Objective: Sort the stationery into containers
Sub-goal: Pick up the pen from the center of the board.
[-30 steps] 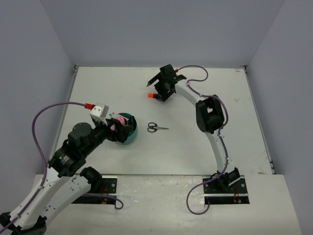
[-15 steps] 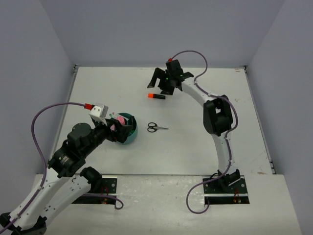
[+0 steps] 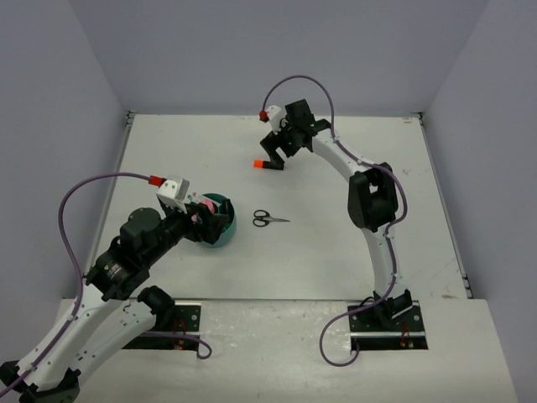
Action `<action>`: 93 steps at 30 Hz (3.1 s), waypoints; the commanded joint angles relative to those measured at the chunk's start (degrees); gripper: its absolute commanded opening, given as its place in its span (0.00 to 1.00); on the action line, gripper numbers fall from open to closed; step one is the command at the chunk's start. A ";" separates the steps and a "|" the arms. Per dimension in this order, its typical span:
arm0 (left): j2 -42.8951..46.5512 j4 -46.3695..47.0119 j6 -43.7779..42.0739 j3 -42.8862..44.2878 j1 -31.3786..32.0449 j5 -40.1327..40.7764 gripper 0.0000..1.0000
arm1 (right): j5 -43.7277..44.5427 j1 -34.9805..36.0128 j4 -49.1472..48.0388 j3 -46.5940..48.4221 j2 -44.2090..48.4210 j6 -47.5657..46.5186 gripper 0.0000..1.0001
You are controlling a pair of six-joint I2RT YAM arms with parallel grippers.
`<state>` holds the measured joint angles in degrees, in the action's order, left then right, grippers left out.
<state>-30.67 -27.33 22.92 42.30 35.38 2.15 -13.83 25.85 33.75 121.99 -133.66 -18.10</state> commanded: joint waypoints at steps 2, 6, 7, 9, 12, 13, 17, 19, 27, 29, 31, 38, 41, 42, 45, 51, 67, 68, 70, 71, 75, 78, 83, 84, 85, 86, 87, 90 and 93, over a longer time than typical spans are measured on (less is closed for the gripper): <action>-0.88 2.04 -1.30 -0.29 0.04 -0.31 1.00 | 1.97 -0.18 -4.81 -3.62 0.28 -18.10 0.96; -0.89 2.10 -1.38 -0.29 0.04 -0.40 1.00 | 0.13 0.00 4.00 5.48 -4.09 -23.82 0.92; -0.93 2.05 -1.38 -0.29 0.04 -0.40 1.00 | -0.71 0.05 5.15 5.36 -4.27 -27.55 0.92; -0.95 2.02 -1.47 -0.28 0.04 -0.41 1.00 | -1.87 0.08 6.14 4.17 -4.12 -32.55 0.92; -0.79 2.11 -1.55 -0.29 0.04 -0.57 1.00 | -3.39 0.17 9.39 3.49 -4.89 -37.40 0.92; -0.79 2.11 -1.56 -0.21 0.04 -0.57 1.00 | -3.72 0.17 10.46 4.16 -5.51 -37.86 0.92; -0.86 2.04 -1.65 -0.29 -0.02 -0.66 1.00 | -3.40 0.17 13.35 6.42 -7.99 -40.09 0.90; -0.91 2.02 -1.65 -0.14 -0.04 -0.54 1.00 | -4.98 -0.04 13.79 7.63 -9.08 -40.37 0.87; -1.37 1.96 -1.82 0.03 -0.48 -0.40 1.00 | -8.63 -0.15 17.42 13.12 -11.88 -43.71 0.72; -1.41 1.93 -1.83 -0.03 -0.49 -0.49 1.00 | -8.95 -0.19 17.68 13.43 -11.96 -44.22 0.62; -1.41 1.93 -1.91 0.04 -0.57 -0.57 1.00 | -9.28 -0.27 17.98 13.27 -11.80 -44.86 0.58; -0.92 1.97 -2.00 0.10 -0.66 -0.57 1.00 | -10.51 -0.23 21.28 13.78 -11.85 -45.71 0.61; -0.65 2.01 -1.92 0.13 -0.66 -0.89 1.00 | -12.16 -0.35 25.86 16.12 -12.99 -46.02 0.67; -0.53 2.06 -1.91 0.10 -0.61 -1.06 1.00 | -12.53 -0.36 27.07 16.65 -13.34 -46.01 0.69; -0.16 2.47 -2.09 0.15 -0.66 -1.81 1.00 | -13.96 -0.53 29.75 18.72 -14.69 -46.72 0.72; -0.47 2.72 -2.44 0.20 -0.66 -3.89 1.00 | -16.26 -0.92 32.53 20.27 -15.34 -48.78 0.74; -3.18 2.99 -2.52 0.24 -0.57 -4.96 1.00 | -15.66 -2.11 22.27 19.18 -15.41 -43.03 0.87; -3.37 2.98 -2.44 0.24 -0.57 -4.94 1.00 | -15.34 -2.03 24.00 22.33 -16.31 -42.61 0.88; -3.78 2.81 -2.44 0.41 -0.57 -4.52 1.00 | -15.26 -2.03 23.91 22.34 -16.55 -42.08 0.88; -3.96 2.81 -2.44 0.50 -0.57 -4.17 1.00 | -15.35 -2.03 24.11 22.87 -16.73 -41.42 0.87; -4.61 2.43 -2.53 0.77 -0.56 -2.90 1.00 | -16.23 -1.75 28.20 23.64 -17.11 -43.10 0.79; -5.31 2.10 -2.44 0.95 -0.28 -2.45 1.00 | -15.44 -1.17 30.14 21.15 -16.03 -43.49 0.76; -5.94 1.49 -2.21 1.20 0.28 -0.34 1.00 | -14.47 -0.97 27.70 18.40 -14.26 -44.83 0.70; -5.98 1.49 -2.18 1.15 0.31 -0.19 1.00 | -14.24 -0.97 26.77 18.00 -14.06 -44.97 0.69; -6.08 1.49 -2.17 1.22 0.31 0.08 1.00 | -13.99 -0.97 25.81 17.84 -14.05 -45.20 0.68; -6.25 1.44 -2.17 1.24 0.31 0.27 1.00 | -13.80 -0.97 25.21 17.99 -14.23 -45.32 0.66; -6.36 1.41 -2.14 1.20 0.34 0.37 1.00 | -13.80 -1.04 25.12 18.74 -14.60 -45.45 0.66; -6.44 1.32 -2.12 1.11 0.40 0.80 1.00 | -14.14 -1.18 25.61 20.16 -15.24 -45.76 0.66; -6.38 1.32 -2.03 1.11 0.36 1.19 1.00 | -13.04 -0.97 24.77 18.63 -14.33 -45.65 0.66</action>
<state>-37.12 -26.63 21.87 42.30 35.44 2.01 -29.11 24.64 60.37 140.24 -150.39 -62.34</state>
